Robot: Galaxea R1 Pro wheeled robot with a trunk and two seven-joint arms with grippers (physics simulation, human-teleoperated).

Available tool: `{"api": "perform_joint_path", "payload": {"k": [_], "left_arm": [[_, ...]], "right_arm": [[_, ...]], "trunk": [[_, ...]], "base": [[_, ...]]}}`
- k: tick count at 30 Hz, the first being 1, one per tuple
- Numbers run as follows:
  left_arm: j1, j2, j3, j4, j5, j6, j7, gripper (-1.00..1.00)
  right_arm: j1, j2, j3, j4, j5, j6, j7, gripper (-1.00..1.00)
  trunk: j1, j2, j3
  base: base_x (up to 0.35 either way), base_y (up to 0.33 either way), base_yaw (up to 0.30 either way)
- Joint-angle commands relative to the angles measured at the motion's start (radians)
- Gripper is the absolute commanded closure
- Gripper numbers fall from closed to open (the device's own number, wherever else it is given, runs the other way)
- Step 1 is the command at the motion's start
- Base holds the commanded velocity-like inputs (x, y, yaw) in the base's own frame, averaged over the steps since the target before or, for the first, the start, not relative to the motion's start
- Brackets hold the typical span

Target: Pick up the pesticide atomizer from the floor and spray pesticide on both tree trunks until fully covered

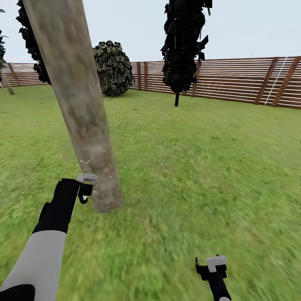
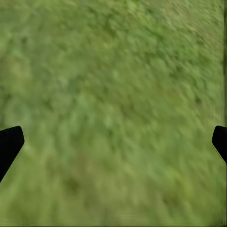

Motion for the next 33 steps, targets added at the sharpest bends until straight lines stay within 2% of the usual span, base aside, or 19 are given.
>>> {"api": "perform_joint_path", "payload": {"k": [1,19,23,25,27,28,29,31,33], "left_arm": [[-0.001,0.000,0.001,0.001,-0.010,0.003,-0.007,1.00],[0.001,0.008,0.010,0.011,-0.010,0.003,-0.004,1.00],[0.007,0.012,0.013,0.013,-0.010,0.003,-0.003,1.00],[0.031,0.016,0.030,0.014,-0.010,0.003,0.004,1.00],[0.047,0.018,0.087,0.014,-0.010,-0.001,0.032,1.00],[0.051,0.019,0.130,0.014,-0.010,-0.005,0.043,1.00],[0.052,0.019,0.144,0.014,-0.011,-0.006,0.046,1.00],[0.055,0.016,0.162,0.016,-0.011,-0.009,0.051,1.00],[0.055,-0.001,0.146,0.034,-0.008,-0.010,0.053,1.00]], "right_arm": [[0.000,0.000,0.009,0.000,-0.005,-0.001,-0.004,-1.00],[0.000,0.001,0.009,0.000,-0.004,-0.001,-0.004,-1.00],[0.000,0.001,0.009,0.000,-0.004,-0.001,-0.004,-1.00],[0.000,0.002,0.009,0.000,-0.004,-0.001,-0.004,-1.00],[0.000,0.002,0.010,0.000,-0.004,-0.001,-0.004,-1.00],[0.000,0.002,0.010,0.000,-0.004,-0.001,-0.004,-1.00],[0.000,0.003,0.010,0.000,-0.004,-0.001,-0.004,-1.00],[0.000,0.003,0.010,0.000,-0.004,-0.001,-0.004,-1.00],[0.000,0.004,0.010,0.000,-0.004,-0.001,-0.004,-1.00]], "trunk": [[0.000,0.000,-0.001],[0.000,0.000,-0.001],[0.000,0.000,-0.001],[0.000,0.000,-0.001],[0.000,0.000,-0.001],[0.000,0.000,-0.001],[0.000,0.000,-0.001],[0.000,0.000,-0.001],[0.000,0.000,-0.001]], "base": [[0.011,-0.273,0.001],[0.001,-0.273,0.000],[0.004,-0.273,0.186],[0.056,-0.273,0.265],[0.101,-0.273,0.274],[0.147,-0.259,0.277],[0.162,-0.251,0.277],[0.193,-0.234,0.264],[0.209,-0.223,0.101]]}}
